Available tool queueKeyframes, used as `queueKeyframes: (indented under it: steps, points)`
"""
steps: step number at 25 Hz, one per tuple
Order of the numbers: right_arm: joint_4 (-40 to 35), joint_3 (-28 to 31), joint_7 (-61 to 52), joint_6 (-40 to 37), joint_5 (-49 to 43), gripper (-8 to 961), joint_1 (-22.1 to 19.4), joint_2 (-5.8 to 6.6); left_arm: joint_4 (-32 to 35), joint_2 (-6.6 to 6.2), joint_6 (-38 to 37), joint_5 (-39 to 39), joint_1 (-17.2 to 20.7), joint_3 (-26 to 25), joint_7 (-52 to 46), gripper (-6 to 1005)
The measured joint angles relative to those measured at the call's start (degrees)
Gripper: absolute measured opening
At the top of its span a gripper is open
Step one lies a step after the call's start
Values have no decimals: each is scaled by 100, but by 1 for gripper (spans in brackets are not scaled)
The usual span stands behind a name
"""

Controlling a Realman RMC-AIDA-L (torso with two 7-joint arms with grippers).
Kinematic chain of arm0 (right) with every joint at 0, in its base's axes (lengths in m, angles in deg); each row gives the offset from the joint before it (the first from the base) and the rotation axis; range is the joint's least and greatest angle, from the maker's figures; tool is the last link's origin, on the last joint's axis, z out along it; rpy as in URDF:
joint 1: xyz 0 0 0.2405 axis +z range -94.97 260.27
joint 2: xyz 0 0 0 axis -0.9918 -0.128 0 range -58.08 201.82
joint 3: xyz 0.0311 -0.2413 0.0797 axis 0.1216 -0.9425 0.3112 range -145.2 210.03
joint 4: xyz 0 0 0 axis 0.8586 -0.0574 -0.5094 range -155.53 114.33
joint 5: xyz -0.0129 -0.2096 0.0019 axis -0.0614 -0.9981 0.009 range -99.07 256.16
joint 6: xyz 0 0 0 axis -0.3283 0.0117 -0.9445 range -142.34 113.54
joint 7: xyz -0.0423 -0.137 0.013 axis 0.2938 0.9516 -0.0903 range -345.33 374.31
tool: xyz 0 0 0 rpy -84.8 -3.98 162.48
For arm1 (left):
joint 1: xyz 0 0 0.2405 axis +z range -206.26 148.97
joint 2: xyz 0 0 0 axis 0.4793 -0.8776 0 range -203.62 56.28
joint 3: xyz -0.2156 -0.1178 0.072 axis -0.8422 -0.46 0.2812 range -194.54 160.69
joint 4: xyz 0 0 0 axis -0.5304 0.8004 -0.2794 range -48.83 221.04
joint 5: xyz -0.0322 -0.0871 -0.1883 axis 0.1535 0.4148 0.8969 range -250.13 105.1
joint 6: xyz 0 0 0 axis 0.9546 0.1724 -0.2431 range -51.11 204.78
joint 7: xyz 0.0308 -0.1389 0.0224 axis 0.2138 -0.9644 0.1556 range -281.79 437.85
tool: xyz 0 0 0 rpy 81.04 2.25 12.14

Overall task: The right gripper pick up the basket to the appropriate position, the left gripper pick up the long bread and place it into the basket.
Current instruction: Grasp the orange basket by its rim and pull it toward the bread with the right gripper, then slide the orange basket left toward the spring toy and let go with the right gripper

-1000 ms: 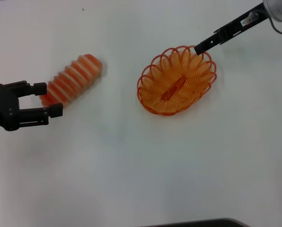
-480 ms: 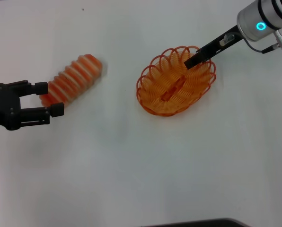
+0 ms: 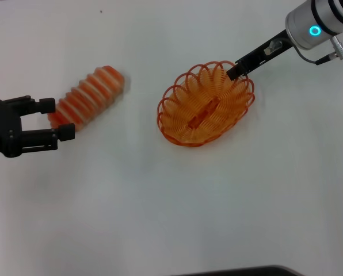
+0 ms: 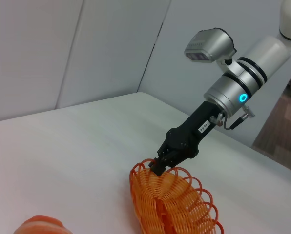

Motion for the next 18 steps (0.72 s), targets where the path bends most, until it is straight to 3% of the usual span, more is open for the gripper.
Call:
queueKeyframes:
  steps: [5, 9, 15, 18]
  points:
    - [-64, 73, 40, -193, 414, 184, -86, 62, 9, 6, -2, 0, 4, 1, -2, 847]
    - [-451, 476, 80, -516, 904, 82, -403, 132, 9, 8, 13, 0, -12, 0, -4, 847]
    - [-700, 1116, 109, -886, 1954, 62, -1073, 205, 9, -11, 65, 19, -50, -12, -3, 847]
    - [-580, 1238, 96, -831, 2126, 56, -1302, 160, 9, -15, 72, 34, -97, -83, -1, 847]
